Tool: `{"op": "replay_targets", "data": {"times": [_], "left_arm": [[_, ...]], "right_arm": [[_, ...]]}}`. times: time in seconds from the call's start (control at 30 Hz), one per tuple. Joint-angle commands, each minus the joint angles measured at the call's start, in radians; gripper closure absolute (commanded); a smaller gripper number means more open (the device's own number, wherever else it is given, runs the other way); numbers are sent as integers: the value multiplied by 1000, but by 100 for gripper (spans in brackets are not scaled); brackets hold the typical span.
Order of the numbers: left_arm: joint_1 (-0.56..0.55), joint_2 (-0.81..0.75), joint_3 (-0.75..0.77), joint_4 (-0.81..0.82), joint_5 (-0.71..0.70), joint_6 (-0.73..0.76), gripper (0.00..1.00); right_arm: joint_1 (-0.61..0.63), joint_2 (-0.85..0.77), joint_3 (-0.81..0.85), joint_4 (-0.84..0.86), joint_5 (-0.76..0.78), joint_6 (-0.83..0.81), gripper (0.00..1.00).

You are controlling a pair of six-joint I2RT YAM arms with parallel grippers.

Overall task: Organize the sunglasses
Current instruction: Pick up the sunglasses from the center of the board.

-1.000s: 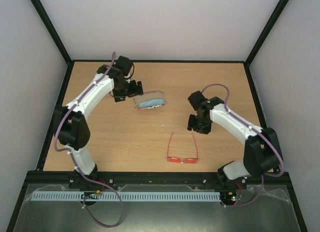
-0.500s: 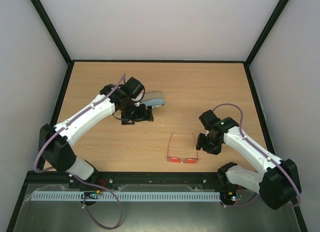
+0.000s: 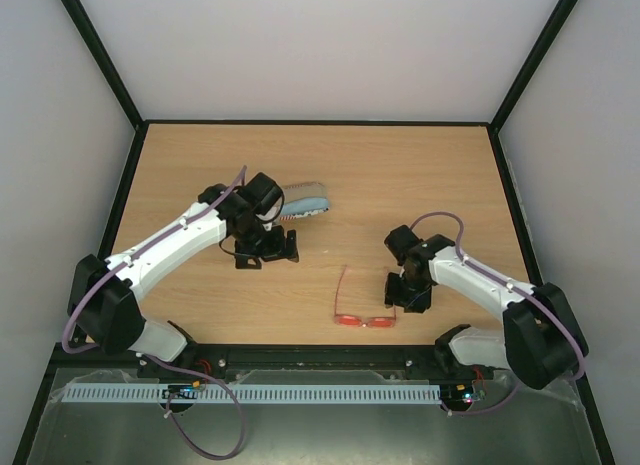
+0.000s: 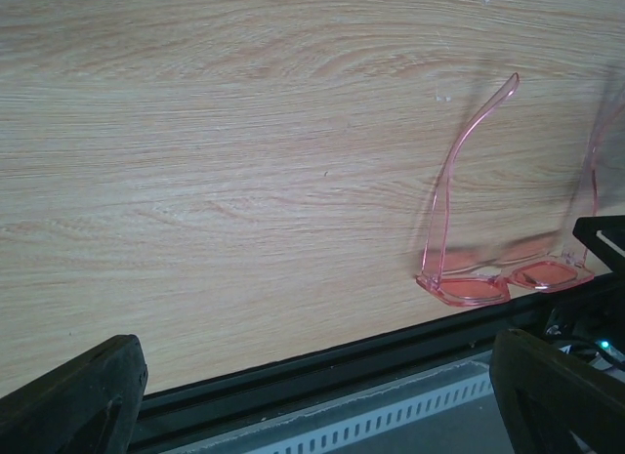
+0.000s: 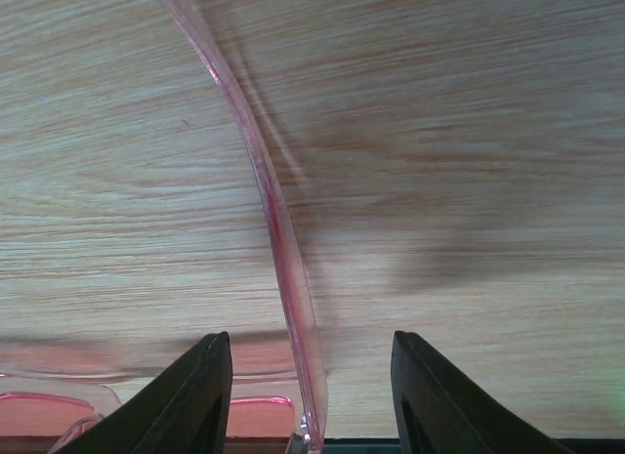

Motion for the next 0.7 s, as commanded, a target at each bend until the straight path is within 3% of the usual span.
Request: {"op": "replay_targets", "data": {"times": [0.0,0.3,0.47,0.57,0.67], "left_arm": [[-6,-23,-6,14,16,-16,1],[-7,-25,-2,21,40,-13,1],[-9,-17,24,2,54,11,1],[-10,-13,31,-2,62,14,1],[-12,-15,35,-1,71,14,1]], "right_arm": [[30,32,-22,10,7,20,55],[50,68,-58,40,29,26,66],[53,68,-52,43,46,29,80],[53,68,-30,37,62,28,93],[53,68,17,20,75,21,98]]}}
